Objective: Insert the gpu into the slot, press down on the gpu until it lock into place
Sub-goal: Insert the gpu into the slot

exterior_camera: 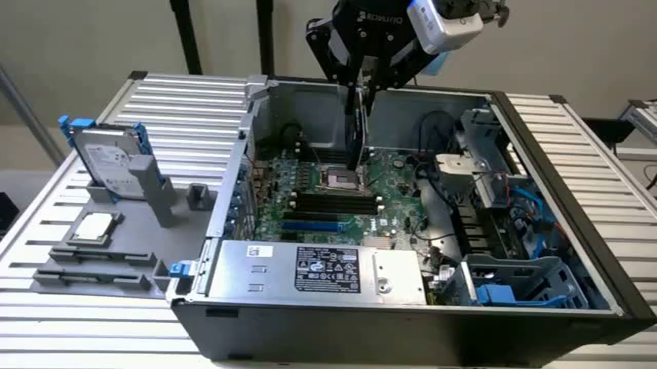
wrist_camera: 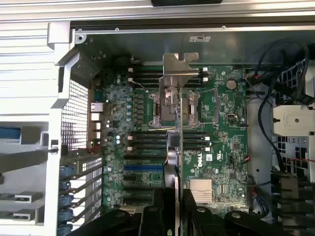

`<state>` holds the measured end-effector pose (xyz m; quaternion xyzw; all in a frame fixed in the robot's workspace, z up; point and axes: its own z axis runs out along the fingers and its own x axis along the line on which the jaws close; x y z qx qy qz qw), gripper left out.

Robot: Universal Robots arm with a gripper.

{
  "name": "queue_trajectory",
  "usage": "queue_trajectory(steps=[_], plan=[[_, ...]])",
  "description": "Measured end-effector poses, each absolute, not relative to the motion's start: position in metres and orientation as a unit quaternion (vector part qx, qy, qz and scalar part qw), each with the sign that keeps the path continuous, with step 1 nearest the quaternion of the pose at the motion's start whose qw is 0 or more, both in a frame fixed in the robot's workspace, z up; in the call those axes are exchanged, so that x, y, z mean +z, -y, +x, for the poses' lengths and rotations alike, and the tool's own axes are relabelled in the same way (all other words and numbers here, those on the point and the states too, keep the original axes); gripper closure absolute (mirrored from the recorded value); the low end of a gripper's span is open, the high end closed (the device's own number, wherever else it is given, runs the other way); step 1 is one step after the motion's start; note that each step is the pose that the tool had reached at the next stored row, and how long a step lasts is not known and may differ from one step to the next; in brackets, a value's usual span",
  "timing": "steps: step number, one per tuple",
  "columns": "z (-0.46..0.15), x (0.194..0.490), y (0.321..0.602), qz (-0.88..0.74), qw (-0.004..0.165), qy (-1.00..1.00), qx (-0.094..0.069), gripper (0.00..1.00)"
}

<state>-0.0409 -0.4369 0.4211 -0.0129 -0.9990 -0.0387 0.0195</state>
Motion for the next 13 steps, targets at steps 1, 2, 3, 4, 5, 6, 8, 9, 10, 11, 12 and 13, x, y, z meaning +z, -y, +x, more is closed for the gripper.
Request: queue_trajectory(steps=[1,2,3,4,5,6,8,9,10,11,12,13], plan=[[-0.0409,0.4211,0.4369,-0.013,0.019,0.999,-0.039,0.74],[-0.0409,0.4211,0.4369,-0.013,0.02,0.999,-0.039,0.74],[-0.0409,0.4211,0.4369,-0.013,0.019,0.999,-0.039,0.74],[-0.0409,0.4211,0.4369,-0.013,0.02,0.999,-0.039,0.74],[-0.0409,0.4211,0.4369,-0.013,0.02,0.999,-0.039,0.74],[-0.0408,0.4211,0.4369,-0.013,0.02,0.999,-0.039,0.74],[-0.0409,0.4211,0.4369,-0.013,0.02,0.999,-0.039,0.74],[-0.0409,0.4211,0.4369,-0.013,0.02,0.999,-0.039,0.74],[-0.0409,0.4211,0.4369,-0.013,0.019,0.999,-0.039,0.74],[-0.0409,0.4211,0.4369,-0.013,0.019,0.999,-0.039,0.74],[-0.0408,0.4211,0.4369,-0.013,0.02,0.999,-0.039,0.74],[-0.0409,0.4211,0.4369,-0.013,0.02,0.999,-0.039,0.74]])
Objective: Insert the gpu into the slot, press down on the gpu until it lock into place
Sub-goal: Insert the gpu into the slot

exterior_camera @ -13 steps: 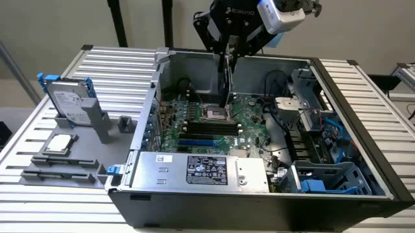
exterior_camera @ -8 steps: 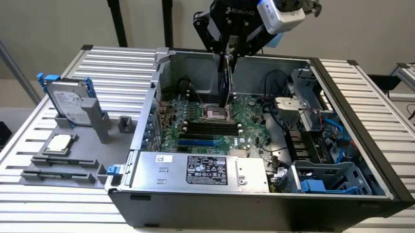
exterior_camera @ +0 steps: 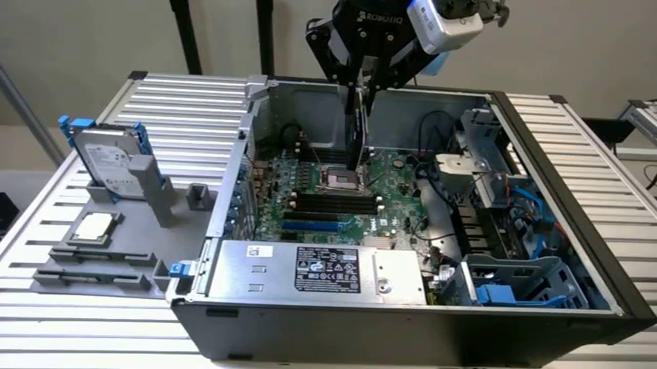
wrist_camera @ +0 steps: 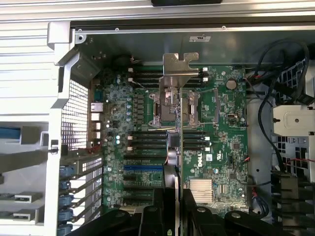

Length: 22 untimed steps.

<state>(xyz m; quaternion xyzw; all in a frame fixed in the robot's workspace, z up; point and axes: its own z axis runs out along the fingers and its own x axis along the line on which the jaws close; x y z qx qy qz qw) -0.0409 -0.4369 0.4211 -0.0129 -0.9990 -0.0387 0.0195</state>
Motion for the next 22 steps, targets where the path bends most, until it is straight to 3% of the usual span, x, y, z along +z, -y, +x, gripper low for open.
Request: queue_trajectory(steps=[22], plan=[[-0.0409,0.421,0.4367,0.17,0.026,0.984,-0.034,0.74]])
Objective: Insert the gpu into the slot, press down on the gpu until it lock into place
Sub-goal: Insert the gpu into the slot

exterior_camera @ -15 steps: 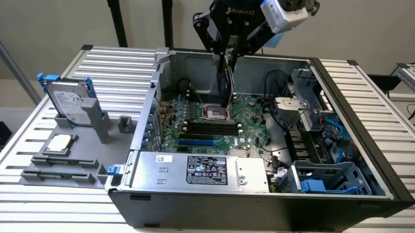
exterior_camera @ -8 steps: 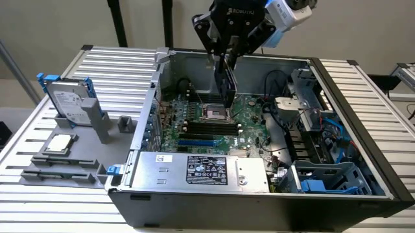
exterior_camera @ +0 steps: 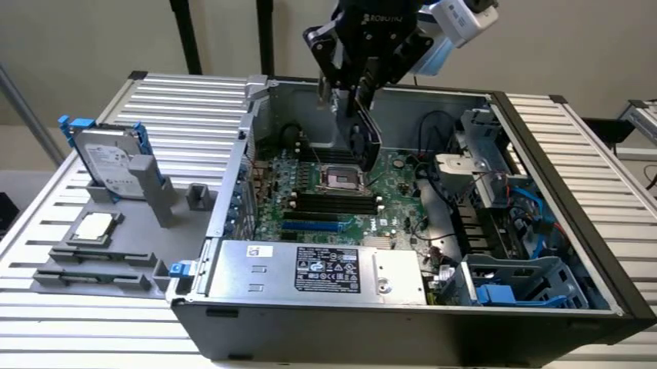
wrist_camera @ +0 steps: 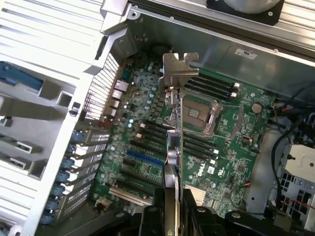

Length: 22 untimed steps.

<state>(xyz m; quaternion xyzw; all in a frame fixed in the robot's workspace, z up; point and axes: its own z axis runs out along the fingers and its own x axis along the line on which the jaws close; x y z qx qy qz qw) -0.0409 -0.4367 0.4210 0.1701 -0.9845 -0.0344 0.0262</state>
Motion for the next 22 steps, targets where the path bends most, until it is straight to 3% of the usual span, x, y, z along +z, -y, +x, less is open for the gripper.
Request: queue_trajectory(steps=[22], plan=[[-0.0408,0.4125,0.4367,0.363,0.023,0.931,-0.026,0.74]])
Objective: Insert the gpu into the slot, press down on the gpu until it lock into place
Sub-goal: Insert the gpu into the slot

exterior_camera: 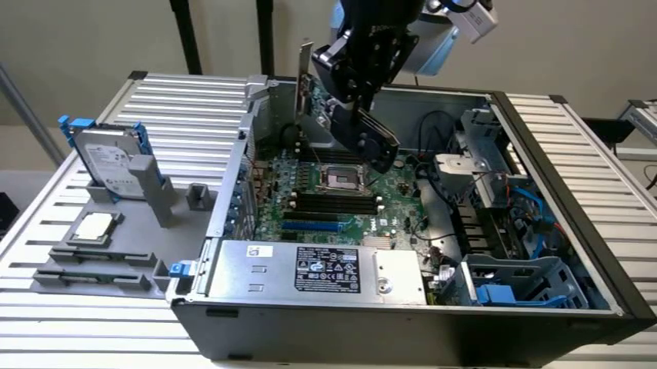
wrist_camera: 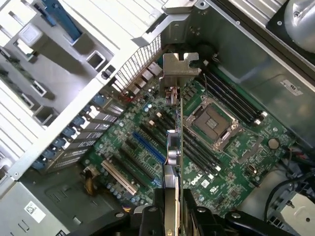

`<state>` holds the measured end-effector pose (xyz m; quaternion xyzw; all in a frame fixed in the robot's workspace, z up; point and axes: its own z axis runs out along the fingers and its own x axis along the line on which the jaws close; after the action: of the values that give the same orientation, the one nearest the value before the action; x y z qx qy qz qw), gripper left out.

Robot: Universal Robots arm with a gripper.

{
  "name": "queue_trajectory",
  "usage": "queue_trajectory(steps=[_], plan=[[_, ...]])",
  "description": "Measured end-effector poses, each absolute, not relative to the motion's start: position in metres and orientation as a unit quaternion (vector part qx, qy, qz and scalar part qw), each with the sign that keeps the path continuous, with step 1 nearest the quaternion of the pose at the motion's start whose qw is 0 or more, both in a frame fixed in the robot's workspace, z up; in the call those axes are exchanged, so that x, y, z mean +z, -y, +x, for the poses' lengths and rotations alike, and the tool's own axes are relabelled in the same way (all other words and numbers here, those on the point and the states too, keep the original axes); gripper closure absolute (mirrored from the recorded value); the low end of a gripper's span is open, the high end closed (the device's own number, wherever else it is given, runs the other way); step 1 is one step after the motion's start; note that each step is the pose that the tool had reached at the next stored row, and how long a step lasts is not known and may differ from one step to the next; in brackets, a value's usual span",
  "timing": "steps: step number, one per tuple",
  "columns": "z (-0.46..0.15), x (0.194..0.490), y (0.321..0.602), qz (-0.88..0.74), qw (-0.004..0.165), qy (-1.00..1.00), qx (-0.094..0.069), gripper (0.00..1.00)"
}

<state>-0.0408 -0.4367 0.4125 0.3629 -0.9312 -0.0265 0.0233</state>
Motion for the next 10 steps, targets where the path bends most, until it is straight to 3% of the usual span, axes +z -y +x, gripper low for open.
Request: queue_trajectory(steps=[10], plan=[[-0.0408,0.4021,0.4367,0.446,0.022,0.895,-0.023,0.74]])
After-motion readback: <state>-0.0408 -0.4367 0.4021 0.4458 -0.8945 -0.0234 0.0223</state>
